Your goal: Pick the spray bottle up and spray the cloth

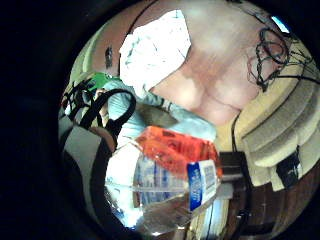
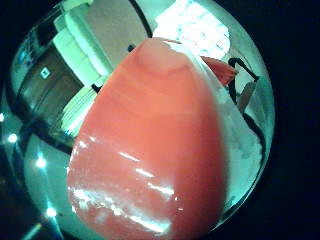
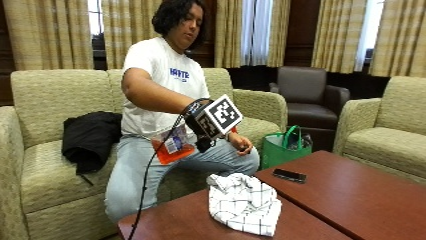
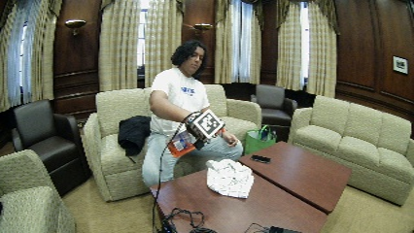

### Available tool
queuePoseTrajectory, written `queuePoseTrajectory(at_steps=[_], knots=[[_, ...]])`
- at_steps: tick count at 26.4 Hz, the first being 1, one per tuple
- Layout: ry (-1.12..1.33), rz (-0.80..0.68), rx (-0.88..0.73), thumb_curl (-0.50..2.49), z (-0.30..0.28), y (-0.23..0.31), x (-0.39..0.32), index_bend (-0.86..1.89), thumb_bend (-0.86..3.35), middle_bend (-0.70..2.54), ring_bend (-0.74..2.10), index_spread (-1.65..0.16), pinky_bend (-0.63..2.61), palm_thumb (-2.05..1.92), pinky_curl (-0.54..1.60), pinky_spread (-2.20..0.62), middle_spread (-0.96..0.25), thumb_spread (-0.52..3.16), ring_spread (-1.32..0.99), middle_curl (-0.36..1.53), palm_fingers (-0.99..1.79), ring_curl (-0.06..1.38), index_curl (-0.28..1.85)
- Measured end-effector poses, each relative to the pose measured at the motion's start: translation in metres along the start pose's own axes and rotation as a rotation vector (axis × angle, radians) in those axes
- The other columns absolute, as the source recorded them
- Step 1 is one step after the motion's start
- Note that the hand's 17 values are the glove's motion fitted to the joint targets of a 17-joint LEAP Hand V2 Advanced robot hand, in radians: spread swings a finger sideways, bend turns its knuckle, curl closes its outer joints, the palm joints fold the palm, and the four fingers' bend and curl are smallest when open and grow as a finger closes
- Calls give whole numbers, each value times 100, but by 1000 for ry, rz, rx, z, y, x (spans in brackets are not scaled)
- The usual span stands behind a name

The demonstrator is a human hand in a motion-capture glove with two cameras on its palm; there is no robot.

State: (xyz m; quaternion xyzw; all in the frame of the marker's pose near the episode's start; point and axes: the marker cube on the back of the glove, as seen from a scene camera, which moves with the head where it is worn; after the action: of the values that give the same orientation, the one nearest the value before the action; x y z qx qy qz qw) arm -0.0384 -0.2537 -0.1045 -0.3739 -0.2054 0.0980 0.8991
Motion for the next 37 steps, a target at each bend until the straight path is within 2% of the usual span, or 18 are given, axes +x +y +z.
queuePoseTrajectory(at_steps=[10,19,28,37], knots=[[250,246,-233,76,36,-44,-24,40,-3,64,70,-23,43,90,41,-28,-15,37,-17,54,137,46,53],[395,432,-315,78,70,-85,0,38,-3,64,70,-23,42,89,41,-28,-15,37,-17,54,137,46,55],[442,481,-349,80,112,-117,14,37,-3,64,70,-23,42,88,41,-27,-15,38,-17,54,137,46,56],[447,479,-333,81,113,-123,15,35,-3,63,69,-23,42,88,41,-27,-15,38,-17,54,137,46,57]])
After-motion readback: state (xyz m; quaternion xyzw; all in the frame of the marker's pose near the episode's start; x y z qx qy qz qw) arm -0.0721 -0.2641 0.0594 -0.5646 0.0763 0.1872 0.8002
